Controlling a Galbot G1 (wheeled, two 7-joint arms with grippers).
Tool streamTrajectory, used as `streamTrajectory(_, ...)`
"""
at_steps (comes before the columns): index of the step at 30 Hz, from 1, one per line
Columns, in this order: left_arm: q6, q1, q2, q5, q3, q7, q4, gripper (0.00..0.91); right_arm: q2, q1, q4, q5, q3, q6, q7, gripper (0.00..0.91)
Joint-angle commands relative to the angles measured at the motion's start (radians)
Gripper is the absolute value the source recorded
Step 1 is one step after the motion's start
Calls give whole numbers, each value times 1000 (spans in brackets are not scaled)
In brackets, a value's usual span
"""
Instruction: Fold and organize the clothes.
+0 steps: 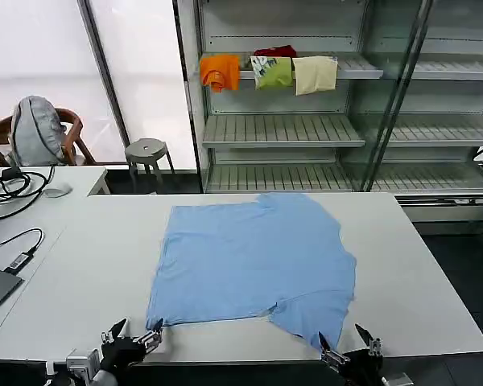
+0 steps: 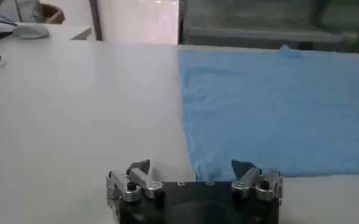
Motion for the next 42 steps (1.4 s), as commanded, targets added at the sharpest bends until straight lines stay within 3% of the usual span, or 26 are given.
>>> streamTrajectory(1, 5, 14, 0, 4, -2, 0, 9, 907, 3, -18, -1, -3, -24, -1, 7, 907)
streamTrajectory(4, 2, 11, -5, 5, -2, 4, 11, 907, 2, -17, -5, -4, -27, -10, 14, 907)
streamTrajectory(5, 2, 11, -8, 5, -1, 6, 10, 615, 1, -16, -7, -4, -27, -11, 15, 907)
streamTrajectory(6, 2, 11, -8, 6, 0, 7, 10, 312, 1, -16, -7, -4, -27, -15, 16, 695)
streamTrajectory(7, 2, 10, -11, 8, 1, 7, 11, 91, 1, -16, -7, -3, -27, -16, 16, 242)
streamTrajectory(8, 2, 9, -12, 17, 3, 9, 12, 10, 2, -16, -8, -1, -27, -11, 15, 81)
streamTrajectory(9, 2, 8, -12, 36, 4, 11, 17, 10, 2, -16, -9, -1, -27, -8, 14, 0)
streamTrajectory(24, -23, 10, -15, 65, 34, 23, 27, 20, 4, -8, -7, 27, -25, -9, 12, 0)
streamTrajectory(30, -25, -1, -12, 64, 33, 29, 17, 20, 11, 26, -3, 7, -31, 53, 11, 0)
streamTrajectory(34, -32, -14, -12, 53, 31, 43, 4, 10, -5, 106, 0, 27, -3, 67, 12, 0)
streamTrajectory(42, -45, -160, 0, -34, -38, 101, 45, 10, -30, 375, -71, 101, -22, -21, 8, 0)
